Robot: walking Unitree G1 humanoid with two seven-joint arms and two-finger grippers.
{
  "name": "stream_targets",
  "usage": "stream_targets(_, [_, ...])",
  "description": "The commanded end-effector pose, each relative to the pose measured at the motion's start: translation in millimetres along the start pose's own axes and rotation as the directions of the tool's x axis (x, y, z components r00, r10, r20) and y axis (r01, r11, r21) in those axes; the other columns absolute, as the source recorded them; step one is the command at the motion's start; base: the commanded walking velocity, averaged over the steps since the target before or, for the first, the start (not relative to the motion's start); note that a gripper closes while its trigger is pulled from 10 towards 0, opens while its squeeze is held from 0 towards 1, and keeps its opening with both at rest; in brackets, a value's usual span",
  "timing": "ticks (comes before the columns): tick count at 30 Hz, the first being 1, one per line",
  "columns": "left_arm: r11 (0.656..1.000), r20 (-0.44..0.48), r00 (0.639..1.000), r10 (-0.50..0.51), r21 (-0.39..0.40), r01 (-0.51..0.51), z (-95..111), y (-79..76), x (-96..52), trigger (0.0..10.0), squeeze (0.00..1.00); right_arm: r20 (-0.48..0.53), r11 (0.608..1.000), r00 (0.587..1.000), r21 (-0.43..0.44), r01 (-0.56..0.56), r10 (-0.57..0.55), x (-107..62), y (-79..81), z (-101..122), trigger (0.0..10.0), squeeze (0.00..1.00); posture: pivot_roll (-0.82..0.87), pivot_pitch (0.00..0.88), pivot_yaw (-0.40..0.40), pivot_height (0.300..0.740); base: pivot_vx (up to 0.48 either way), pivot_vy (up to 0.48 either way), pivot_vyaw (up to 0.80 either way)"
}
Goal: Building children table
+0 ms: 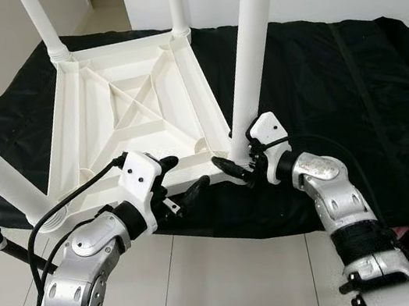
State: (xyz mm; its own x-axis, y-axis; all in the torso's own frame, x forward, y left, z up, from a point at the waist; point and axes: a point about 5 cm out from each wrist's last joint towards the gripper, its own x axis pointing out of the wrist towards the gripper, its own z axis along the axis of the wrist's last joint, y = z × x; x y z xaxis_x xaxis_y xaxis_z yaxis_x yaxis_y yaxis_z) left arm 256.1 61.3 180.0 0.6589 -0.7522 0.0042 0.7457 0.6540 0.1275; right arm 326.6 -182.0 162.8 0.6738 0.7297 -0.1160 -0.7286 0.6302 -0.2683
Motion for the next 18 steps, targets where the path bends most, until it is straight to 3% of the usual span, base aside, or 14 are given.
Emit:
stream_targets(1, [1.000, 0.002, 1.000, 0.027, 0.003, -0.027, 0.8, 0.1, 0.0, 10.0, 0.00, -0.017, 0.999, 0.999, -0.004, -0.043, 0.043, 2.5, 3.5, -5.3, 0.0, 0.00, -0.08, 0.050, 0.014, 0.740, 0.000, 0.000, 0.00])
stream_targets(11, [0.999, 0.013, 0.999, 0.037, -0.006, -0.037, 3.4, 0.7, 3.6, 10.0, 0.00, -0.005, 0.999, 0.999, 0.003, -0.044, 0.044, 2.0, -0.2, -8.8, 0.0, 0.00, -0.08, 0.062, 0.013, 0.740, 0.000, 0.000, 0.00])
stream_targets(12, [0.999, 0.015, 0.999, 0.037, -0.007, -0.037, 3.7, 0.5, 4.0, 10.0, 0.00, 0.001, 1.000, 1.000, -0.003, -0.029, 0.029, 2.4, -0.9, -9.0, 9.5, 0.00, -0.08, 0.062, 0.013, 0.740, 0.000, 0.000, 0.00])
stream_targets(13, [0.999, 0.015, 0.999, 0.036, -0.009, -0.036, 3.4, -0.1, 4.4, 10.0, 0.00, 0.011, 1.000, 1.000, 0.004, -0.014, 0.014, 2.9, -0.4, -8.3, 10.0, 0.00, -0.08, 0.065, 0.013, 0.740, 0.000, 0.000, 0.00])
stream_targets(15, [0.999, 0.015, 0.999, 0.036, -0.009, -0.036, 3.4, -0.1, 4.4, 10.0, 0.00, 0.011, 1.000, 1.000, 0.004, -0.014, 0.014, 2.9, -0.4, -8.3, 10.0, 0.00, -0.08, 0.065, 0.013, 0.740, 0.000, 0.000, 0.00])
stream_targets(18, [1.000, 0.005, 1.000, 0.025, -0.003, -0.025, 0.9, -1.5, 5.6, 10.0, 0.00, 0.047, 0.994, 0.994, 0.043, 0.099, -0.101, 8.4, 4.1, -2.6, 10.0, 0.00, -0.09, 0.075, 0.010, 0.740, 0.000, 0.000, 0.00])
